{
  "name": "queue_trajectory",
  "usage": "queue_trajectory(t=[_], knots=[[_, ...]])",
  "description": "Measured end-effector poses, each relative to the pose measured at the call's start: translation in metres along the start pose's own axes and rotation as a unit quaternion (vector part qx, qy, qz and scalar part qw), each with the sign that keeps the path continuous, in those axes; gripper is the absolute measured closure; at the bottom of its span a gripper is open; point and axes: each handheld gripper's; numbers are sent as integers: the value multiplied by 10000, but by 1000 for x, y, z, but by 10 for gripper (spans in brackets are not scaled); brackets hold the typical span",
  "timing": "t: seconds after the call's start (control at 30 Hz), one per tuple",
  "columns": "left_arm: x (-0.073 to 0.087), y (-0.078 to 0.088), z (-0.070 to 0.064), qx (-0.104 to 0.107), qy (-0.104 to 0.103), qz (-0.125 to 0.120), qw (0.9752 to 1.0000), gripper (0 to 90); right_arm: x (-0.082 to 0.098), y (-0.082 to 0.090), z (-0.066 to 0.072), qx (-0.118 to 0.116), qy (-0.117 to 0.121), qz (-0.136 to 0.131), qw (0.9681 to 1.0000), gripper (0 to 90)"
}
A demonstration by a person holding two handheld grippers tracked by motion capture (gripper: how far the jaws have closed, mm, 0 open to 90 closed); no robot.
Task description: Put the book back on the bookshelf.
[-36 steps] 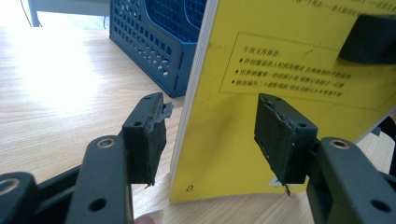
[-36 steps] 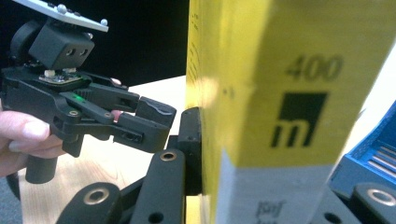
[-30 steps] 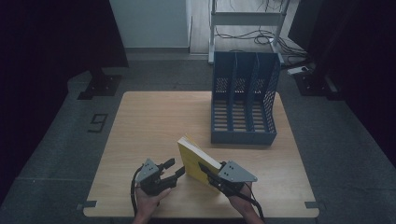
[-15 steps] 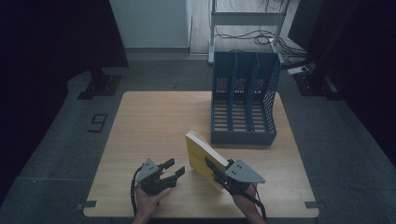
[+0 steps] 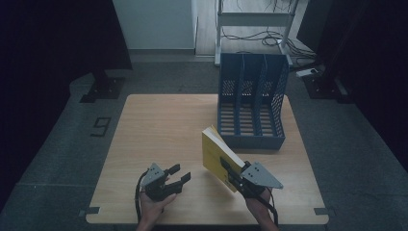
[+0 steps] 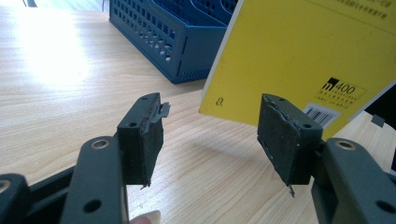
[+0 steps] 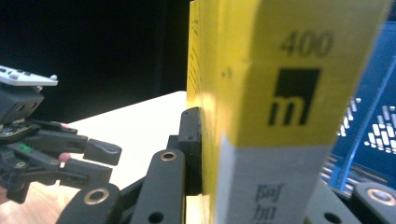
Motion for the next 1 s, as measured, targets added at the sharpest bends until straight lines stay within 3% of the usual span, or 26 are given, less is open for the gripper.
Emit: queue_trajectory(t=[1.0], knots=[[3, -4, 4, -2, 69, 222, 9997, 405, -12, 14, -25, 656, -111, -321, 9973, 748]])
Point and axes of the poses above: each handheld gripper's, and its own axes: y roughly backward along the jaws, x roughly out of its underside, z roughly to its left, and after that the axes turned 5 degrees about -z, right-handed
